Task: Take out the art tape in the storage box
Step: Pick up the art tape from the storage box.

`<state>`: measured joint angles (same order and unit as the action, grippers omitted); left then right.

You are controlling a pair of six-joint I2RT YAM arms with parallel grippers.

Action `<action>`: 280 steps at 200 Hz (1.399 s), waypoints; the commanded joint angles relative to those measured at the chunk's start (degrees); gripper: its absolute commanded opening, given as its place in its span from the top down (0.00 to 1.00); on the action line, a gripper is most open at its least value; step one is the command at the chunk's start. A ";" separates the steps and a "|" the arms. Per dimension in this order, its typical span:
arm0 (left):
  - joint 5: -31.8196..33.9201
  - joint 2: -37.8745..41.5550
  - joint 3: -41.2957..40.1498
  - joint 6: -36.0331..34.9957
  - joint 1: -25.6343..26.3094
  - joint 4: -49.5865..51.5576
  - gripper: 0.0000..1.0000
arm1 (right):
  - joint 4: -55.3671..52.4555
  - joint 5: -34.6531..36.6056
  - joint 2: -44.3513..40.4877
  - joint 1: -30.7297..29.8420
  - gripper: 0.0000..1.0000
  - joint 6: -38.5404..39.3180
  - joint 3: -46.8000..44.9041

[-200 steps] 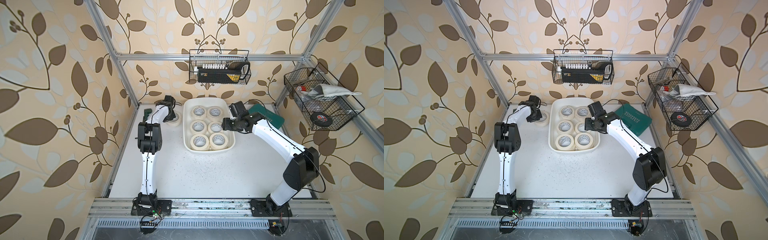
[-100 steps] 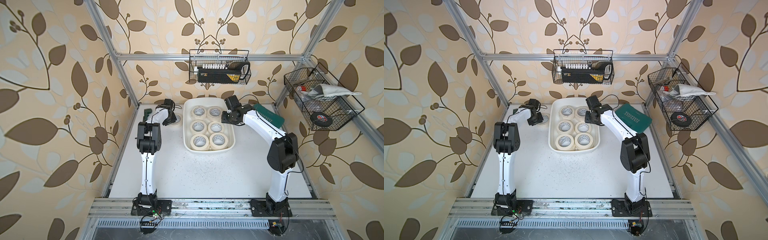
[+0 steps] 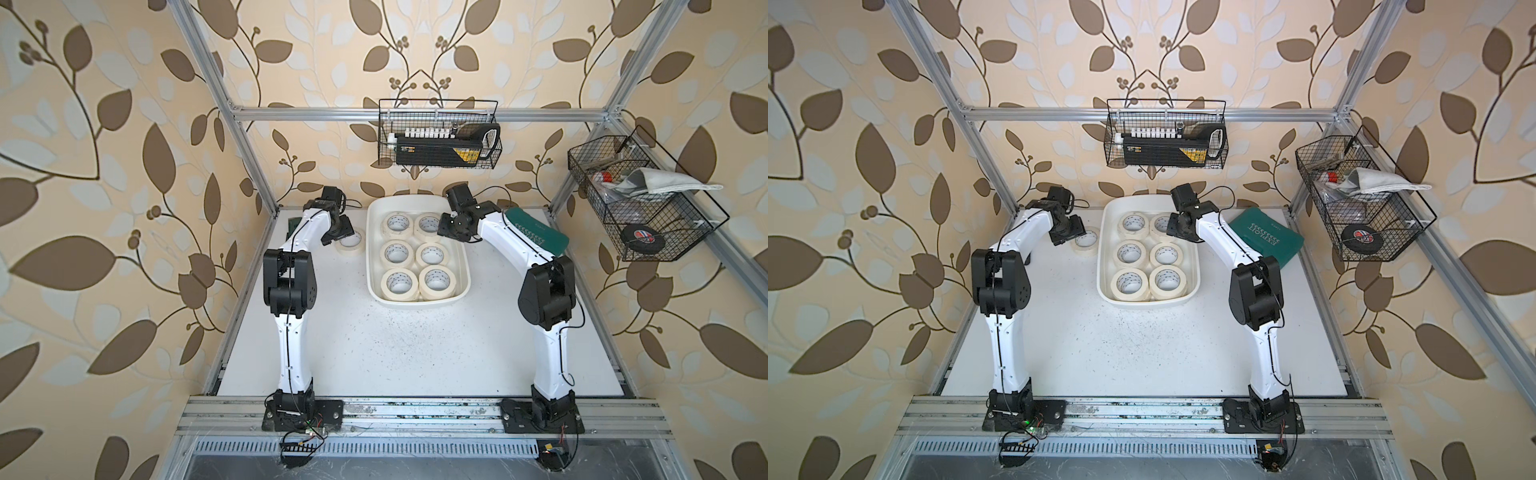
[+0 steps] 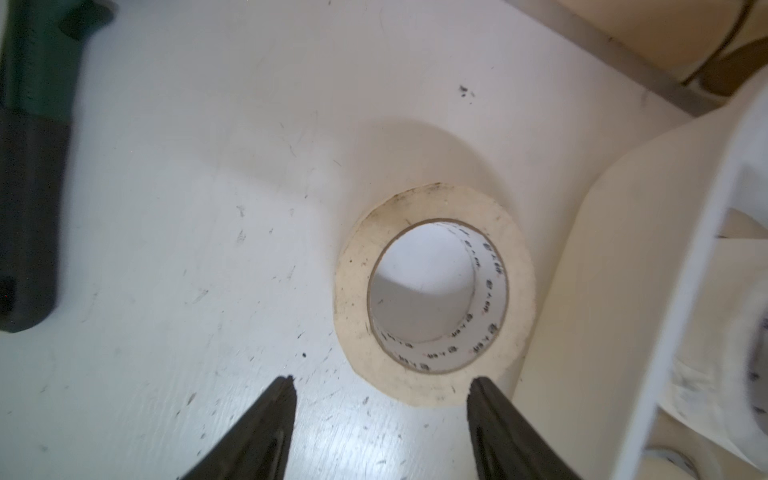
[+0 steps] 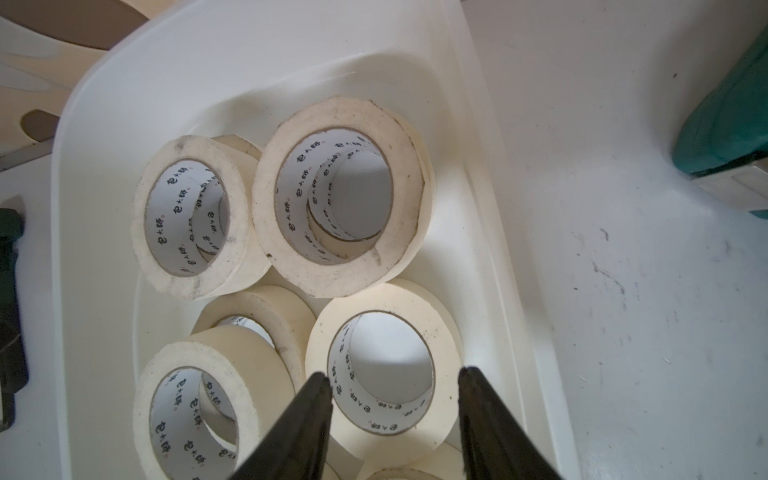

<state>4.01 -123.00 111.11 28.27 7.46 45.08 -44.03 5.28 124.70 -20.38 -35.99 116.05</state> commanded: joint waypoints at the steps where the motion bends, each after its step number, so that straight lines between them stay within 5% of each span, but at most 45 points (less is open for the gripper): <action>1: 0.65 6.47 -1.42 -2.06 -0.26 2.22 0.27 | -1.22 -1.89 3.40 0.61 0.49 -2.64 2.99; 93: 3.89 17.60 -11.38 -3.05 -0.26 -0.04 0.23 | -4.14 -2.43 14.08 1.33 0.48 -7.89 16.26; 280: -6.88 42.05 -21.93 -2.37 -0.25 -1.14 0.08 | 4.22 -2.64 20.40 1.34 0.56 -15.33 15.02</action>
<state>-1.83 -83.79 90.70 25.43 7.46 44.95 -40.77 2.83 143.17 -18.04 -49.39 131.59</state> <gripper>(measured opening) 0.923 0.450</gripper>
